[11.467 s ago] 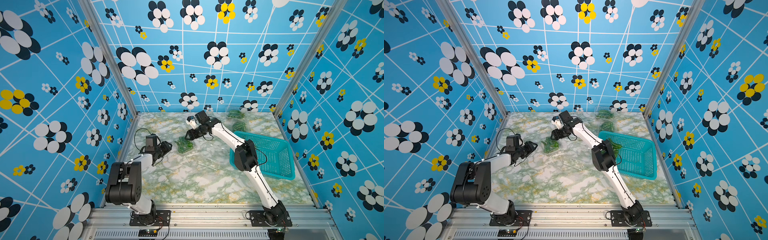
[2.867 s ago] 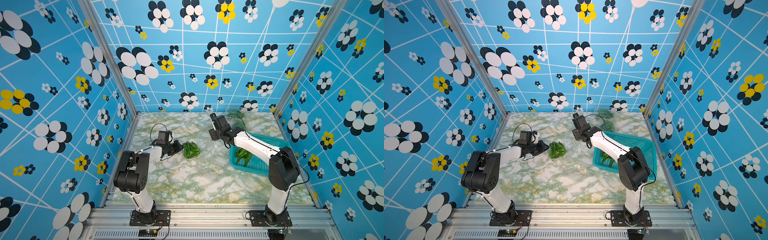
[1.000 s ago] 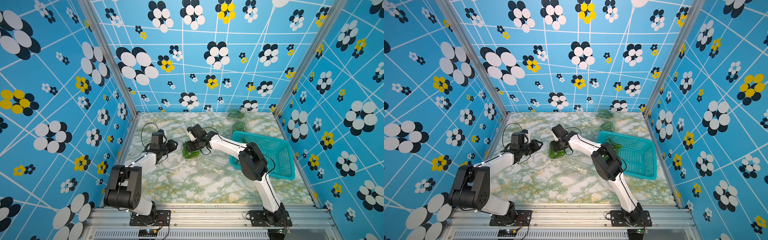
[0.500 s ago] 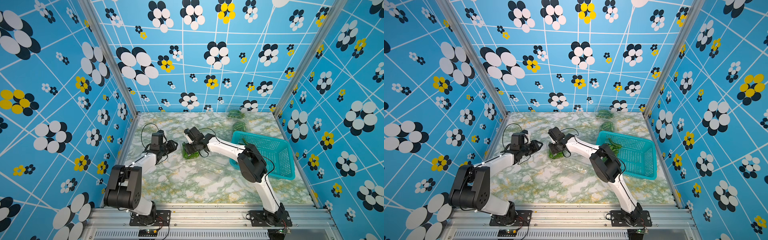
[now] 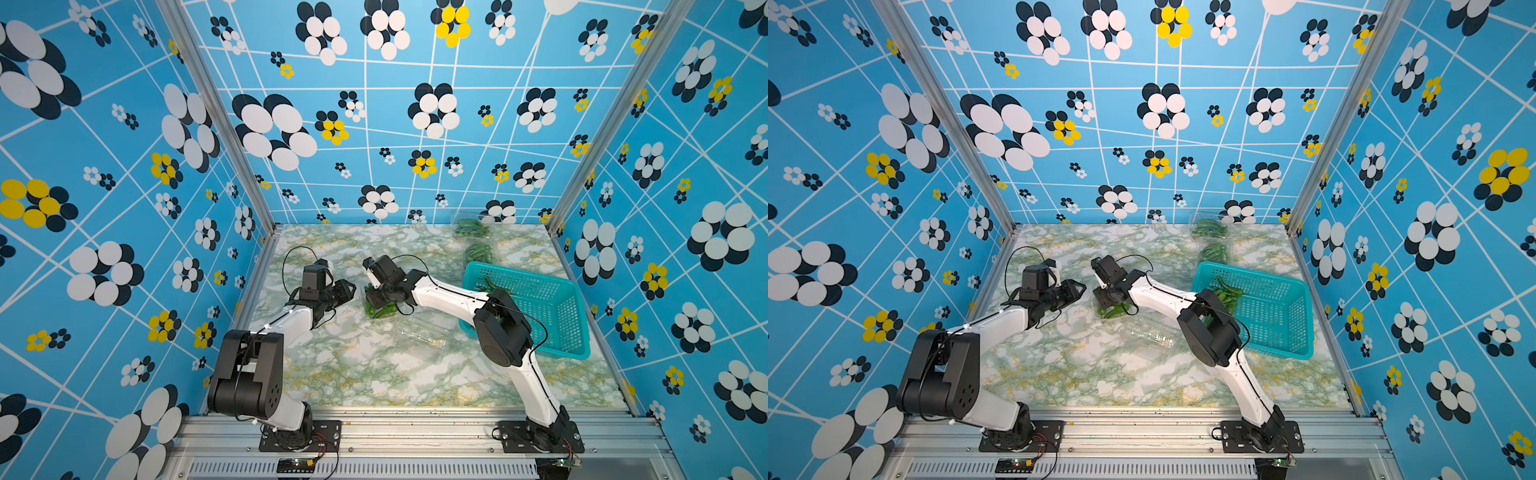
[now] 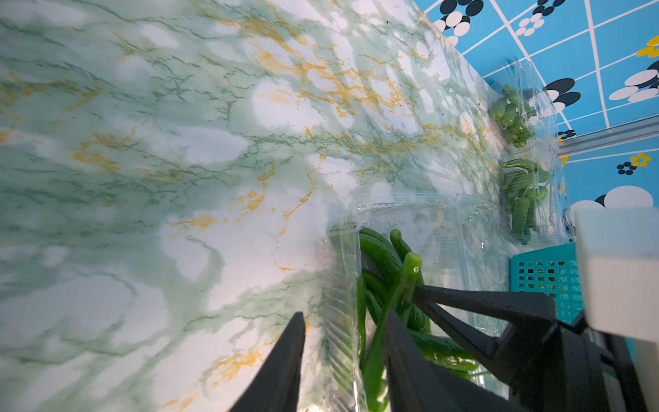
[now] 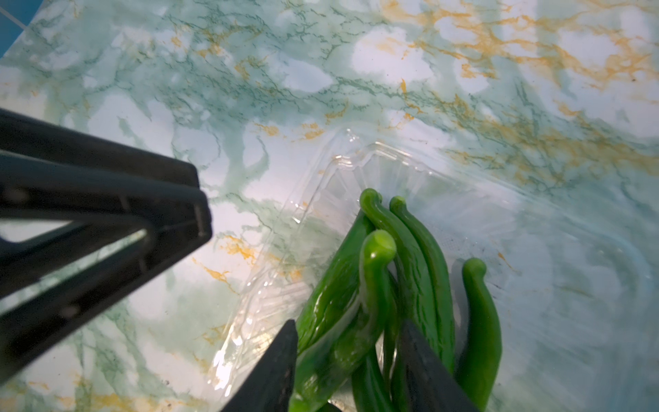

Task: Take small green peppers out of containers
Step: Pick up the green pepper from the packing box.

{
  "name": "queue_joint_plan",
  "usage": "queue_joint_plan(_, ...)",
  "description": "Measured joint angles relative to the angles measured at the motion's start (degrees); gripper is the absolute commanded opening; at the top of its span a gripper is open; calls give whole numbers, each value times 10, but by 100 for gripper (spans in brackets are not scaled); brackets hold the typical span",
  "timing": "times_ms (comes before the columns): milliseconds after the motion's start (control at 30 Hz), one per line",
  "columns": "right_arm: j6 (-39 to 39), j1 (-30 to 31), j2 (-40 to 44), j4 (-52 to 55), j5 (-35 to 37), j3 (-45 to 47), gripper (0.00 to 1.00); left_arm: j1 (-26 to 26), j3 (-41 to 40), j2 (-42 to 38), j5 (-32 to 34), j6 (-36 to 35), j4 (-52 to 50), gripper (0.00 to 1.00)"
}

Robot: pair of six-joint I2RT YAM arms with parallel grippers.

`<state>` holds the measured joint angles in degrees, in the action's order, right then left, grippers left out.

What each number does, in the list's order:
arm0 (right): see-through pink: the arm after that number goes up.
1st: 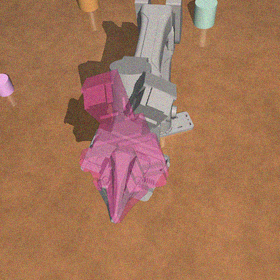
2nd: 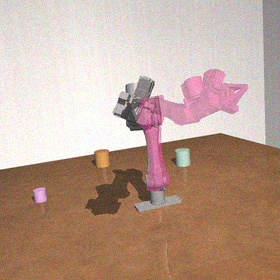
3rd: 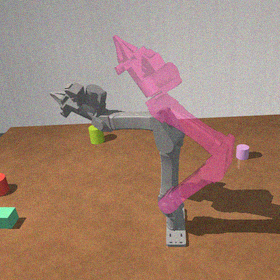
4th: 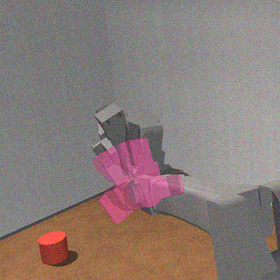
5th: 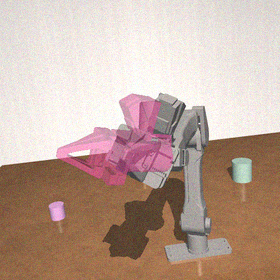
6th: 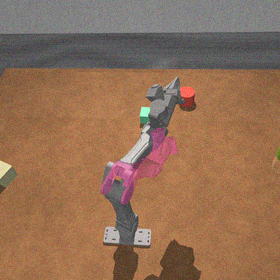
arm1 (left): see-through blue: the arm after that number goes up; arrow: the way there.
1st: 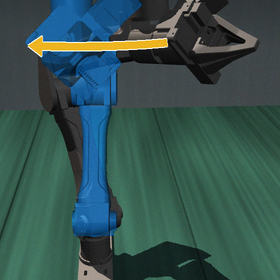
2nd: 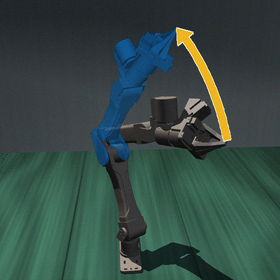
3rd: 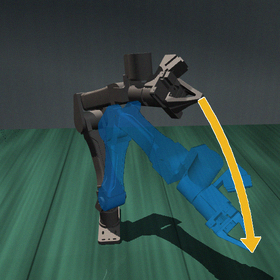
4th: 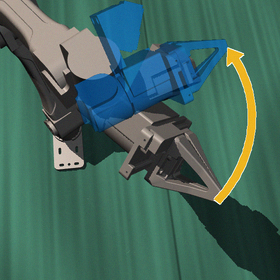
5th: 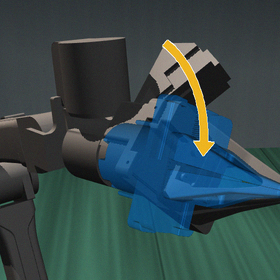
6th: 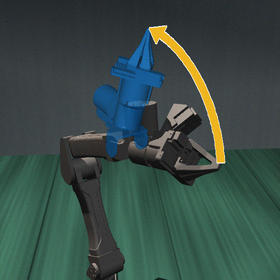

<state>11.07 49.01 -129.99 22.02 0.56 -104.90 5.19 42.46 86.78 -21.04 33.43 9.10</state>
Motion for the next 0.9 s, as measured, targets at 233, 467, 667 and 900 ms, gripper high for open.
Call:
queue_joint_plan(233, 0, 0, -13, 0, -8, 0, 26, 0, 0, 0, -2, 0, 0, 39)
queue_joint_plan(467, -2, 1, -13, -12, -14, 1, 3, 0, 0, 0, -3, 0, 2, 39)
queue_joint_plan(667, -4, 1, -2, -22, -15, 23, 0, 0, -1, 0, -7, 0, 6, 39)
queue_joint_plan(900, -22, 1, 79, -34, -3, 82, 0, 0, -23, -12, -15, 0, 22, 40)
